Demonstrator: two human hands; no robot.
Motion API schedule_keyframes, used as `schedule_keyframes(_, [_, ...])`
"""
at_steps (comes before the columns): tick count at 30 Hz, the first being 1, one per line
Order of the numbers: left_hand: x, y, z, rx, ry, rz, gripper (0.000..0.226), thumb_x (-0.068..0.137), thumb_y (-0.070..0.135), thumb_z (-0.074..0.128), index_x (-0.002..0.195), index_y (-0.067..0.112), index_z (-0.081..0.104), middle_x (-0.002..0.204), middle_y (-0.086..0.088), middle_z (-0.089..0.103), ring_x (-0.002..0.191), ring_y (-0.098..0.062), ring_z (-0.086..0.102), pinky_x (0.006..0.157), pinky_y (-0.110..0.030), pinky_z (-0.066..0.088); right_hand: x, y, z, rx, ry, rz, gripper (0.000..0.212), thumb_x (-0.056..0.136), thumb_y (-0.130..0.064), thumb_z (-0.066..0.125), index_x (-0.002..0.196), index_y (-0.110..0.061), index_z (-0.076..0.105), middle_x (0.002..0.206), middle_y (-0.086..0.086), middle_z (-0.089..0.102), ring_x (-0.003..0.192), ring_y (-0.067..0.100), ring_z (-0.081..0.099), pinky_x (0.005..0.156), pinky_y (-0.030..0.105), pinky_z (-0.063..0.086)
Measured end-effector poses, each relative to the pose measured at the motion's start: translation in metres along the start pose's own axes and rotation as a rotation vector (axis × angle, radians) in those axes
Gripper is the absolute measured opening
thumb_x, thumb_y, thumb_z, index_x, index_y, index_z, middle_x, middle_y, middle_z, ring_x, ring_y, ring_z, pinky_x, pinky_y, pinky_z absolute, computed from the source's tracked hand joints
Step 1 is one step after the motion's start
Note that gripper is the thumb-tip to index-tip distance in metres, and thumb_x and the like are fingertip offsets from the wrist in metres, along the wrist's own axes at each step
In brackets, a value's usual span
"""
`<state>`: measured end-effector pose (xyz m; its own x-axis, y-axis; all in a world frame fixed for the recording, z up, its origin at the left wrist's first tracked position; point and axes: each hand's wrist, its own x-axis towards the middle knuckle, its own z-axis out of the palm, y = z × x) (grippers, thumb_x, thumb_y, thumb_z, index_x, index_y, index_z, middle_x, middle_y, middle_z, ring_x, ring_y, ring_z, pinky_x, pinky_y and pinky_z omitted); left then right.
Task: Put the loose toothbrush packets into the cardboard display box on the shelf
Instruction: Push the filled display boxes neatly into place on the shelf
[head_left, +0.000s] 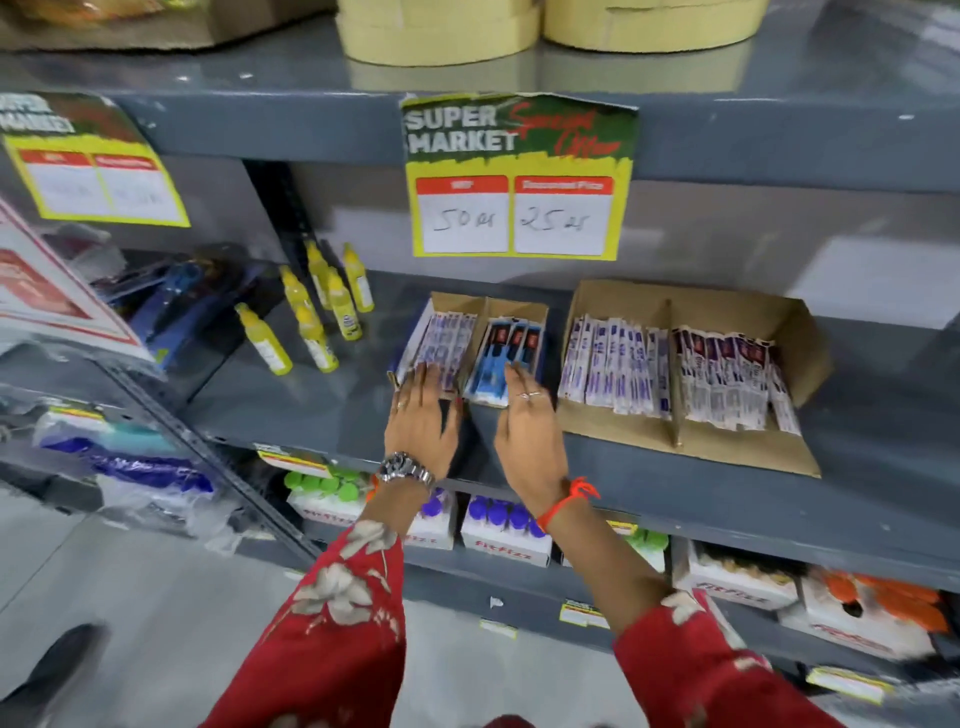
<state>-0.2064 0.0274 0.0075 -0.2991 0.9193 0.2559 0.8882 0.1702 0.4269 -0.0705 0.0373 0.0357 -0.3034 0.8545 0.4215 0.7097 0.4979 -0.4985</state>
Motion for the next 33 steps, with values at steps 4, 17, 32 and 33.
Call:
schedule_keyframes(4, [0.022,-0.013,-0.003,0.0,-0.079,0.057,0.064,0.084,0.036,0.023,0.136,-0.002,0.027,0.144,-0.023,0.028,0.134,-0.033,0.025,0.111,-0.043,0.019,0.019,-0.015,0.029,-0.194,-0.278,-0.006,0.05,0.088,0.003,0.04,0.136,0.013,0.026,0.146,0.029,0.032,0.139,0.037,0.025,0.119,0.041,0.019])
schedule_keyframes(17, [0.038,-0.03,0.015,0.034,-0.284,0.051,0.077,0.081,0.054,0.005,0.14,0.007,0.022,0.148,-0.015,0.025,0.137,-0.024,0.016,0.113,-0.04,0.001,0.063,-0.012,0.064,-0.348,-0.497,0.392,0.044,0.089,-0.007,0.045,0.133,0.0,0.041,0.15,0.029,0.022,0.139,0.042,0.02,0.111,0.048,0.031])
schedule_keyframes(32, [0.041,-0.033,0.011,0.043,-0.352,0.149,0.071,0.089,0.055,0.011,0.141,0.008,0.015,0.151,-0.012,0.017,0.139,-0.021,0.01,0.113,-0.041,0.003,0.057,-0.021,0.053,-0.237,-0.464,0.418,0.059,0.09,-0.002,0.041,0.143,-0.001,0.018,0.156,0.022,0.001,0.144,0.037,0.003,0.118,0.047,0.021])
schedule_keyframes(33, [0.04,-0.035,0.011,0.006,-0.309,0.155,0.077,0.085,0.06,0.009,0.142,0.008,0.015,0.152,-0.012,0.016,0.139,-0.021,0.009,0.114,-0.042,0.003,0.056,-0.022,0.05,-0.197,-0.397,0.403,0.06,0.09,0.0,0.039,0.144,0.0,0.014,0.156,0.022,0.002,0.144,0.036,0.003,0.118,0.046,0.022])
